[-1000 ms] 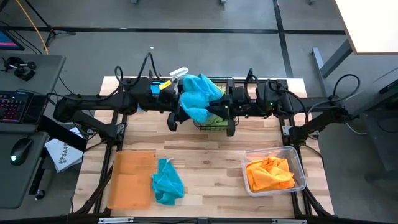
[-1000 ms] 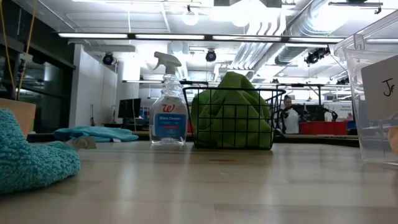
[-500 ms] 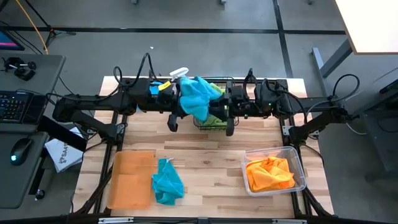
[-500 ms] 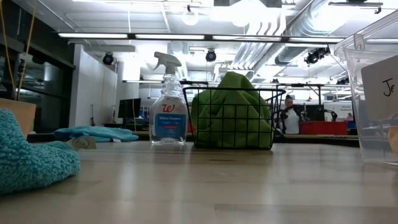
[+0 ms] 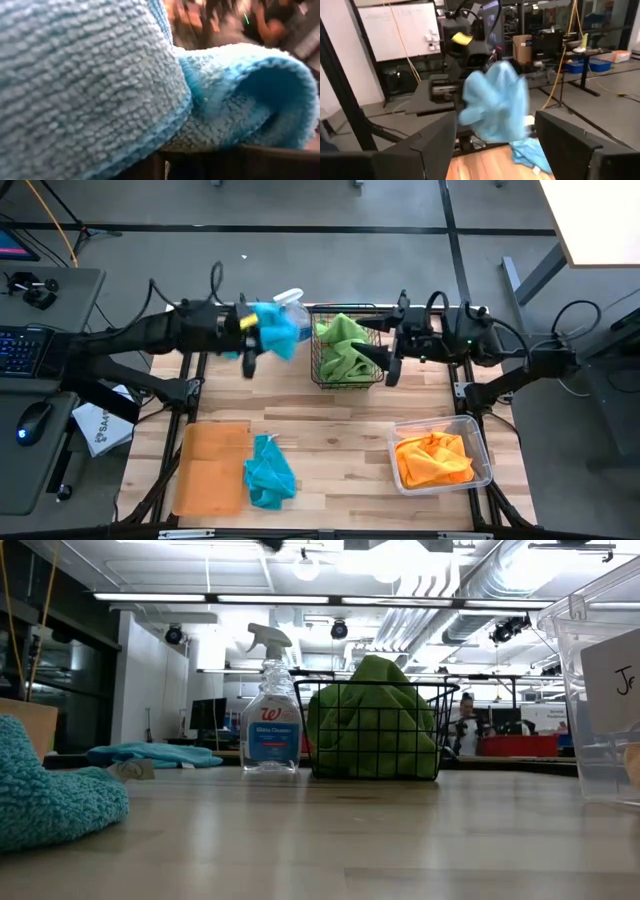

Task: Sort microfiber towel by color & place in baskets
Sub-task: Put the top right blue towel into the orange bin

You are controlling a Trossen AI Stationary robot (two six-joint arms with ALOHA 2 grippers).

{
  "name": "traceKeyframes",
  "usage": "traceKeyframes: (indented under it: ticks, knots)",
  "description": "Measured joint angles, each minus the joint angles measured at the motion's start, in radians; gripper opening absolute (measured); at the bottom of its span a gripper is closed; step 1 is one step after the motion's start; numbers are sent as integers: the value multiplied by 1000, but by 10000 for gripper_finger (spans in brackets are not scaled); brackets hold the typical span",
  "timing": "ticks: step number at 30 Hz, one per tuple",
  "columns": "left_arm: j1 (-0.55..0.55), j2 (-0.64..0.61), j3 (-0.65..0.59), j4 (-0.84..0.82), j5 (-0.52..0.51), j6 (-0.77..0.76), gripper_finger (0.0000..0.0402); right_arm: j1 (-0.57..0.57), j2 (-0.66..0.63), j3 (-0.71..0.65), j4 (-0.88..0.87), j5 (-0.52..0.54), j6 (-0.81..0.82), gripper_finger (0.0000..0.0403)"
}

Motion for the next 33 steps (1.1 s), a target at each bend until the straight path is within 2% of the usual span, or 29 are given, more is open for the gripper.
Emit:
traceKeyframes:
  ticks: [5,9,13,17,20,25,33]
  knots:
    - [-190,9,0,-336,188,-313,24,-2,-3,0,-98,89,-27,268]
    - [-435,52,0,-496,236,-592,24,-21,2,0,-180,107,-20,268]
    - [-678,98,-55,-525,230,-845,24,-54,9,0,-264,110,30,268]
    - [-847,147,-154,-498,211,-1037,24,-86,13,0,-321,111,59,268]
    - [-912,189,-224,-447,175,-1067,24,-107,21,0,-338,96,61,268]
    - [-943,265,-298,-426,189,-1038,28,-131,28,0,-342,59,62,268]
    - [-955,309,-316,-431,296,-956,139,-133,29,0,-353,53,62,268]
